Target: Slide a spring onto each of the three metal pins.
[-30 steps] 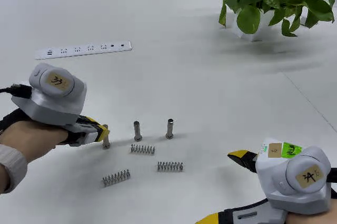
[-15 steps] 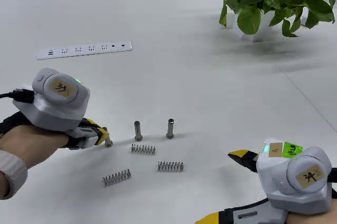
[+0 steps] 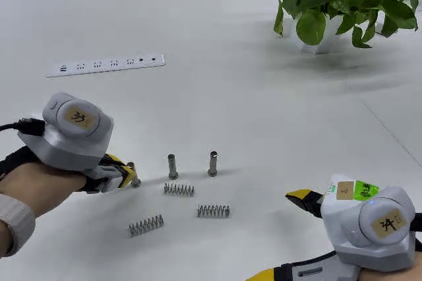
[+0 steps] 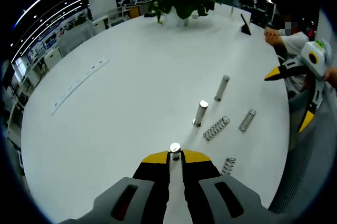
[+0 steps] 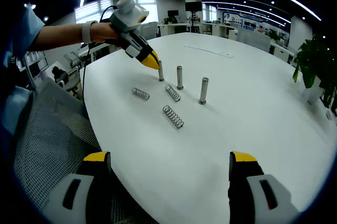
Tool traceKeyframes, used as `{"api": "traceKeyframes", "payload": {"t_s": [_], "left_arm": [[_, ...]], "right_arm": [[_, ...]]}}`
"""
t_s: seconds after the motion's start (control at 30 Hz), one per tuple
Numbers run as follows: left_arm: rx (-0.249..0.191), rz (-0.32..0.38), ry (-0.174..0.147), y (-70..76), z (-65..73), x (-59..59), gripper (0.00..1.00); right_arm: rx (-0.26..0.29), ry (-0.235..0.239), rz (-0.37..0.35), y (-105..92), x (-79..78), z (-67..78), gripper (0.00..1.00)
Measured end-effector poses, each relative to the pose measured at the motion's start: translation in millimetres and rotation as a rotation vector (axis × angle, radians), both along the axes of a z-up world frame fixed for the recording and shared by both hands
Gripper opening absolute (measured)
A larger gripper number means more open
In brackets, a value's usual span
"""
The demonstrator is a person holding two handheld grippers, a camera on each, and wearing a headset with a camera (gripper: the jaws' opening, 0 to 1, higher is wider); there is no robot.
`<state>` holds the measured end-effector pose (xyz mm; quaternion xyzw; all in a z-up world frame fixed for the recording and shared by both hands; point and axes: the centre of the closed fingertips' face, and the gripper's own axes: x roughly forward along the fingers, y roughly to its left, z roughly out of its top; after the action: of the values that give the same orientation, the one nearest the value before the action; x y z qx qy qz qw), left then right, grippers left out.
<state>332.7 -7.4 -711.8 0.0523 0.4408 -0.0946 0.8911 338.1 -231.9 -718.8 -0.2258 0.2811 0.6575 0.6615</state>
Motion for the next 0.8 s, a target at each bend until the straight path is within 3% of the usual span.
{"api": "traceKeyframes", "payload": {"t_s": [0.33, 0.47, 0.63, 0.8], "left_arm": [[-0.009, 0.007, -0.007, 0.5, -3.3, -2.6, 0.16], [-0.053, 0.031, -0.014, 1.1, -5.4, -8.5, 0.27], [-0.092, 0.052, -0.056, -0.2, -3.3, -15.9, 0.49], [-0.104, 0.040, -0.113, -3.3, 0.5, -21.2, 0.61]], "right_arm": [[0.001, -0.003, -0.001, -0.2, 0.5, 0.6, 0.94], [0.002, -0.003, -0.001, -0.2, 0.9, 0.8, 0.94], [0.001, -0.004, 0.005, 0.3, -0.1, 0.7, 0.94], [0.002, -0.006, 0.011, 1.7, -1.0, 1.6, 0.95]]}}
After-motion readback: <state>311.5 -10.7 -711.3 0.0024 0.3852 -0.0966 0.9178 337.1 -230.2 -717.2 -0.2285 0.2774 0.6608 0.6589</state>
